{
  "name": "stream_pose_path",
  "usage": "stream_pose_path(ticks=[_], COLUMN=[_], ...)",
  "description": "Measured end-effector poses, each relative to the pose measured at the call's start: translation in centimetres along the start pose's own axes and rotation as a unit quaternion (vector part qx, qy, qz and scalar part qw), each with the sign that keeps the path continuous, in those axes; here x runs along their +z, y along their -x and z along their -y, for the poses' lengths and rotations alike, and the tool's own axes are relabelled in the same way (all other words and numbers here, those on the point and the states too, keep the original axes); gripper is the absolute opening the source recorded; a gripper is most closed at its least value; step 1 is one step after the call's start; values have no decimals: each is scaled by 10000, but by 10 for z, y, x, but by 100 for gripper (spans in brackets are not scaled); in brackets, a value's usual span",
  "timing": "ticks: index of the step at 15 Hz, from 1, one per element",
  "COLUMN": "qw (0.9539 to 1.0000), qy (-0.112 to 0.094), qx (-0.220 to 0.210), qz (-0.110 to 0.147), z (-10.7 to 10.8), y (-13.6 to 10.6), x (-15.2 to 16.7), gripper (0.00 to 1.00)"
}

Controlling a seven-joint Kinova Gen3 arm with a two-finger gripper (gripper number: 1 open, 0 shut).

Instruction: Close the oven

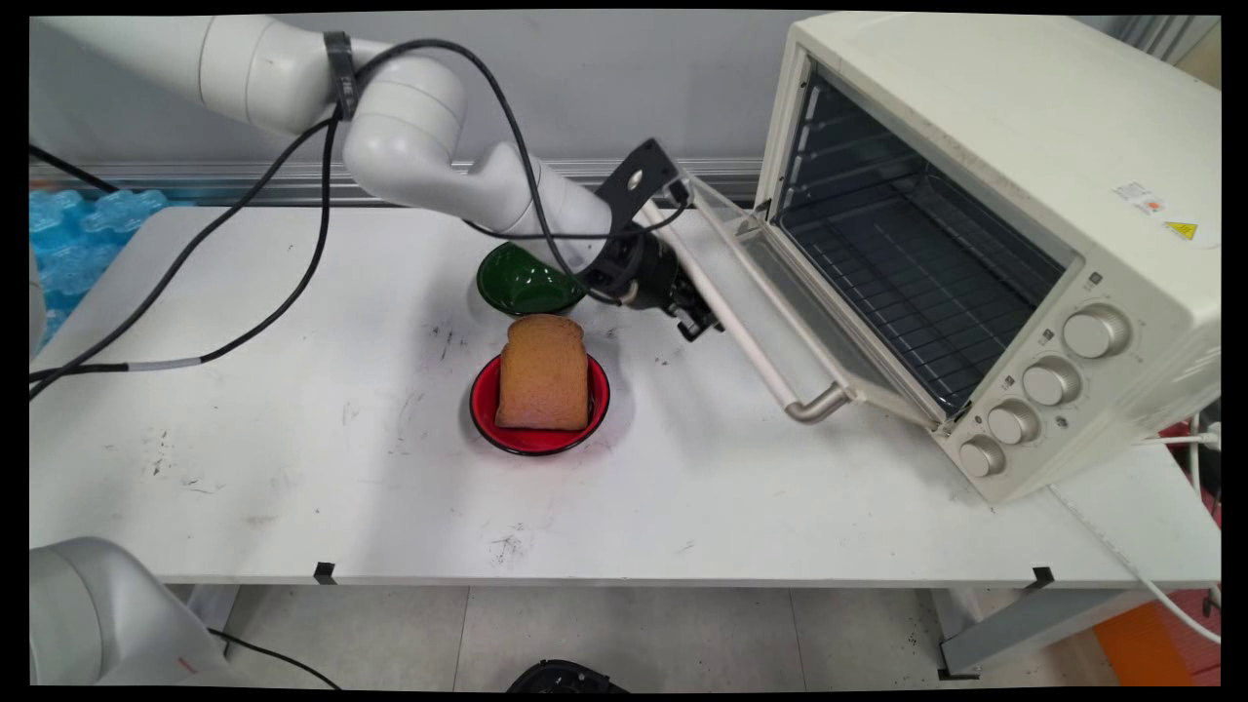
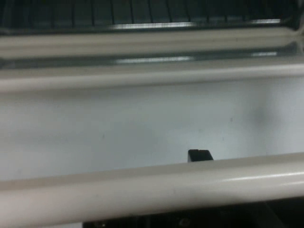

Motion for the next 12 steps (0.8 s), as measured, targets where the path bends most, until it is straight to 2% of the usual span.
stream_pose_path(ticks=[12], qw=[9979], qy=[-17], qx=[158], qz=[-633], z=[1], y=[-66], x=[-15], gripper=[0])
